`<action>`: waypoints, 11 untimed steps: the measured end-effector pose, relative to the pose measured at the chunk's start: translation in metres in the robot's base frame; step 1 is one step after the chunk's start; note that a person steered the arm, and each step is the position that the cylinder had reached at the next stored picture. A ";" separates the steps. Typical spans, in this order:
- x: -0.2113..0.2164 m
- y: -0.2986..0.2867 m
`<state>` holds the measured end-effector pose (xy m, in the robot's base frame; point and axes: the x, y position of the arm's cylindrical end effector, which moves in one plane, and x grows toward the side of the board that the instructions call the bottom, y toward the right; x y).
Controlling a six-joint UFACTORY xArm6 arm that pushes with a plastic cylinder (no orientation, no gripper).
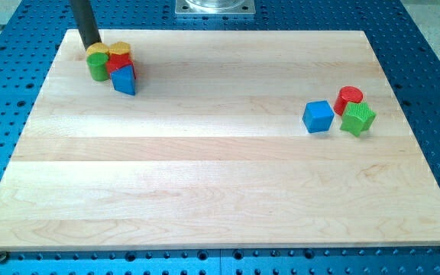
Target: Place the red circle at the bottom of the green circle
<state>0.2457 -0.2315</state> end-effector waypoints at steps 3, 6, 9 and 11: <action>-0.009 0.121; 0.055 0.284; 0.124 0.444; 0.146 0.445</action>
<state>0.3913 0.2132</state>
